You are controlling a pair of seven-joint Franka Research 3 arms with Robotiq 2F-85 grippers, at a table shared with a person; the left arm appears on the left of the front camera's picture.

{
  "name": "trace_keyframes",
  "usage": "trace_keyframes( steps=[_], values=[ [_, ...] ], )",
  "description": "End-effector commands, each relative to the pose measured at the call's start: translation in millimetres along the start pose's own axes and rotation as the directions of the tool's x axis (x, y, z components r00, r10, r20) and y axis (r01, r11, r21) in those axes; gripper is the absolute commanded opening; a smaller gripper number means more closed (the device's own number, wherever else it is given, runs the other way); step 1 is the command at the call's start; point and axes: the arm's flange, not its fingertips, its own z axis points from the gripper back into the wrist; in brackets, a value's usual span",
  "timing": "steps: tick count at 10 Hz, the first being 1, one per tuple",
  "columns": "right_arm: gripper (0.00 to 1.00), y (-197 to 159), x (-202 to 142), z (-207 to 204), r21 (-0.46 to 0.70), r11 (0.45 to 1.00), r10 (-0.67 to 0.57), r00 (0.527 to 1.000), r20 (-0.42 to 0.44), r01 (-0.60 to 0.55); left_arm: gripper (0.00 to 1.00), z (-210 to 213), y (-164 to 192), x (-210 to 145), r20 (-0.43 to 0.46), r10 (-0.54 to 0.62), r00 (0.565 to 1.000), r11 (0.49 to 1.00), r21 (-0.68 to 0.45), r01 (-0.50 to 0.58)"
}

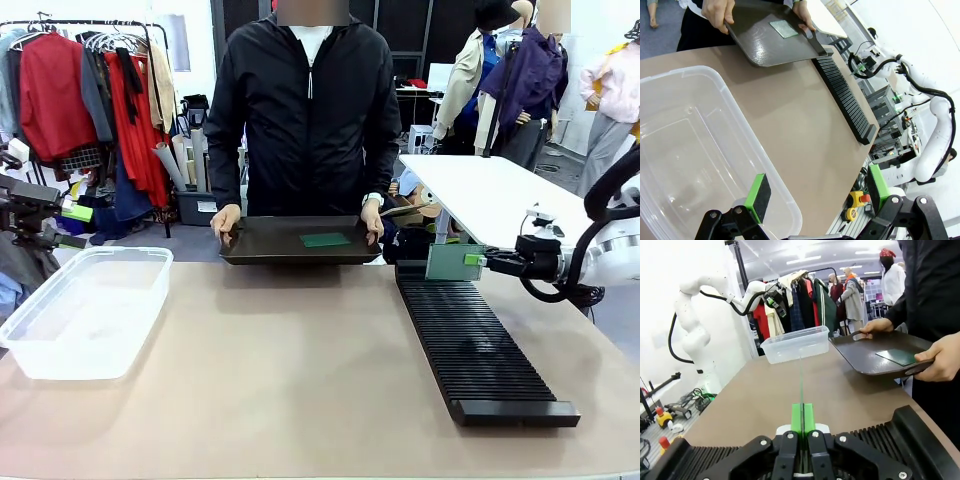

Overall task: Sort PCBs into racks and boxes based on the side picked up.
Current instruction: If the short side of the Blank PCB is picked up, insert it into the PCB Rack ; if the long side is picked up, place it in the Organizing box.

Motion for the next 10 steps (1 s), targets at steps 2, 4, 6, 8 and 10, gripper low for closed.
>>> trace_keyframes(
  steps=[2,4,6,8,10],
  values=[
    [0.0,-9.5,1.0,-3.2,0.049,0.987,0.157,0.987,-0.034,-0.155,1.0,1.0,-2.1,0.7,0.0,0.003,1.0,1.0,0.0,-0.003],
    [0.0,-8.3,-2.5,-3.9,0.042,0.978,0.206,0.974,-0.09,-0.203,1.0,1.0,-2.1,0.7,0.0,0.003,1.0,1.0,0.0,-0.003],
    [0.0,-8.2,-7.6,-4.1,0.041,0.977,0.214,0.972,-0.095,-0.211,1.0,1.0,-2.1,0.7,0.0,0.003,1.0,1.0,0.0,-0.003],
    [0.0,-8.7,-17.4,-0.4,0.018,0.981,0.194,0.976,-0.099,-0.194,1.0,1.0,-2.1,0.7,0.0,0.003,1.0,1.0,0.0,-0.003],
    [0.0,-7.7,-26.2,2.7,-0.006,0.982,0.185,0.977,-0.102,-0.186,1.0,1.0,-2.1,0.7,0.0,0.003,1.0,1.0,0.0,-0.003]
  ],
)
